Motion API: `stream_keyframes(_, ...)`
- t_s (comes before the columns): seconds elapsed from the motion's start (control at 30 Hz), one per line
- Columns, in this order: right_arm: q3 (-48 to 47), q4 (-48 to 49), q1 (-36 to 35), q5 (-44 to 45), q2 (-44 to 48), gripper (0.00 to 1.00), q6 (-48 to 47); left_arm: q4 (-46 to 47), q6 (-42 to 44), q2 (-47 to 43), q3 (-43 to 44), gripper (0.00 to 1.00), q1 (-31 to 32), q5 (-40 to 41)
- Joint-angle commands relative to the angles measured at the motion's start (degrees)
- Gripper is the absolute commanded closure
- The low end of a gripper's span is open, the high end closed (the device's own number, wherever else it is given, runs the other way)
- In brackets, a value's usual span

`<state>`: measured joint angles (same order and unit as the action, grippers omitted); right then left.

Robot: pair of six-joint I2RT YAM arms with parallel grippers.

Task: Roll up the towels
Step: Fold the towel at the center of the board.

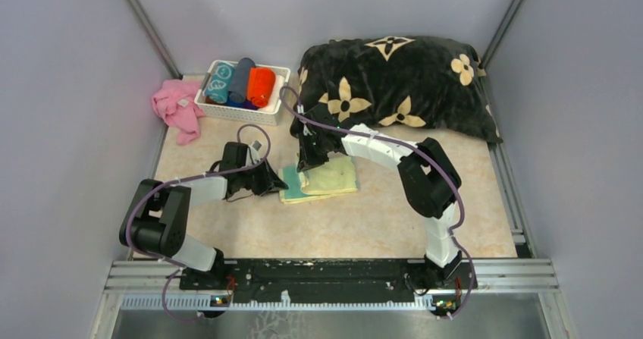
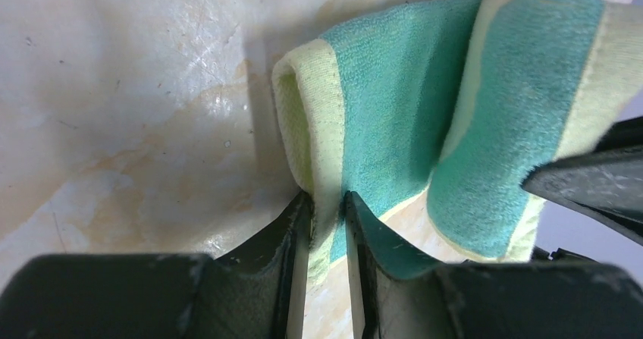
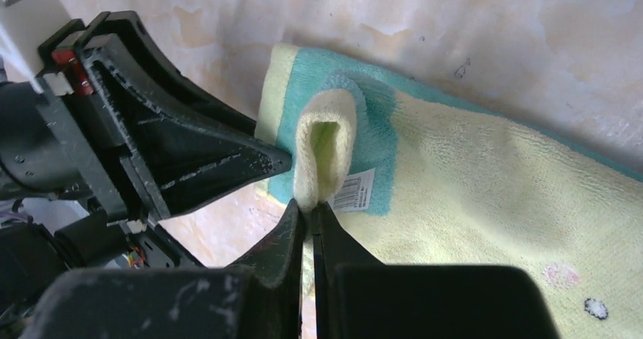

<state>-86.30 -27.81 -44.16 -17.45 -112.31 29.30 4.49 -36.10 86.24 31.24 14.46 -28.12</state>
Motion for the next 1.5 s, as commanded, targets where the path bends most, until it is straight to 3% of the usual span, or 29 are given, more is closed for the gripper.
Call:
stream_keyframes(0.0,-3.3,2.7,-1.4,2.1,-1.5,1.0,3.2,-0.5,0.7,0.3,-0.9,0.7,0.7,1.0)
stream_keyframes(0.43,-6.7,3.3,-4.2,1.5,-7.0,0.99,5.1,-1.6,1.1,-0.2,-1.4,0.67,1.3,3.3)
stream_keyframes(0.63,-6.1,4.0,-4.3,-0.4,-4.7,0.71,4.7,-5.2,1.0,-5.3,-2.1,0.53,1.2,8.5)
stream_keyframes(0.77,-3.3,4.7,-4.2,1.0,3.2,0.56,2.2,-10.4,0.9,-11.1,-2.5,0.44,1.2,14.4)
stream_keyframes(0.93,7.8,9.7,-0.6,2.3,14.6,0.51,-0.1,-16.7,1.7,-18.9,-1.3,0.37,1.2,19.8)
stream_keyframes(1.13,28.8,25.7,8.7,-6.1,26.8,0.48,3.3,-19.2,0.1,-25.0,2.4,0.37,5.6,20.4)
stream_keyframes(1.3,38.1,35.8,12.7,-10.2,29.0,0.47,6.3,-13.3,-3.7,-18.8,7.4,0.39,16.3,18.6)
stream_keyframes(1.47,43.7,43.2,15.5,-12.3,27.1,0.47,8.4,-6.2,-3.8,-9.8,9.3,0.44,18.1,15.4)
